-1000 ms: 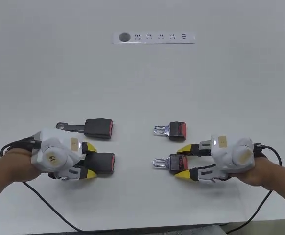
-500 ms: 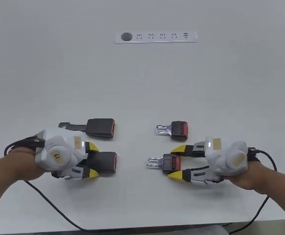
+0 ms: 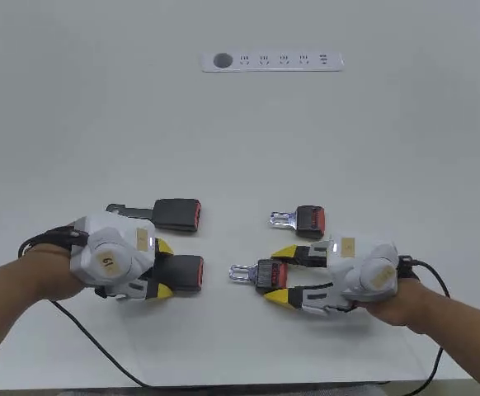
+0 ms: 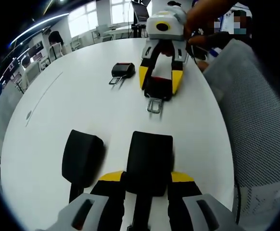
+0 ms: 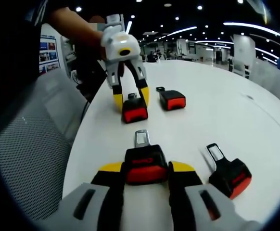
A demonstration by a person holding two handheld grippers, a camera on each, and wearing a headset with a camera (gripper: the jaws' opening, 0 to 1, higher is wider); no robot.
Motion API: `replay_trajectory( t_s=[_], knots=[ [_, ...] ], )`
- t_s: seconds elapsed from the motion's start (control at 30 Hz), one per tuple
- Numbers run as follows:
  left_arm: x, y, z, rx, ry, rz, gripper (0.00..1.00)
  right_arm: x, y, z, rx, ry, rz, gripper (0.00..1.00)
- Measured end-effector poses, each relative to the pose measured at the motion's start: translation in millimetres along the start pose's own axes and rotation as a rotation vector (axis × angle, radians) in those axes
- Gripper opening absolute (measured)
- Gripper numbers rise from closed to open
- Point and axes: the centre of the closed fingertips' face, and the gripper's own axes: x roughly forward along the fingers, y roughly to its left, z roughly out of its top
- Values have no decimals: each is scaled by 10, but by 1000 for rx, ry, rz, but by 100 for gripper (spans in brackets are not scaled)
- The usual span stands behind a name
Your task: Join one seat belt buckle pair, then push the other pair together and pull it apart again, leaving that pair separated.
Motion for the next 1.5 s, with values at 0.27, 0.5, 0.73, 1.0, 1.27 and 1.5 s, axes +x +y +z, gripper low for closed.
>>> replay_trajectory(
  t_s=[0.27, 0.5, 0.73, 1.0, 1.27, 1.5],
  knots=[
    [4, -2, 11, 10, 11, -8, 35, 189, 21, 103, 2, -14, 19, 36],
    [-1, 2, 10, 26, 12, -23, 35, 401, 32, 225, -10, -18, 29, 36],
    [-4, 9, 10, 28, 15, -27, 35, 488, 45, 272, -2, -18, 21, 36],
    [0, 11, 2, 78, 39, -45, 34, 522, 40, 298, 18, -5, 22, 36],
    [2, 6, -4, 89, 41, -50, 34, 607, 50, 356, 32, -6, 9, 36],
    [15, 12, -18, 112, 49, -61, 34, 699, 21, 362, 30, 22, 11, 35]
  ],
)
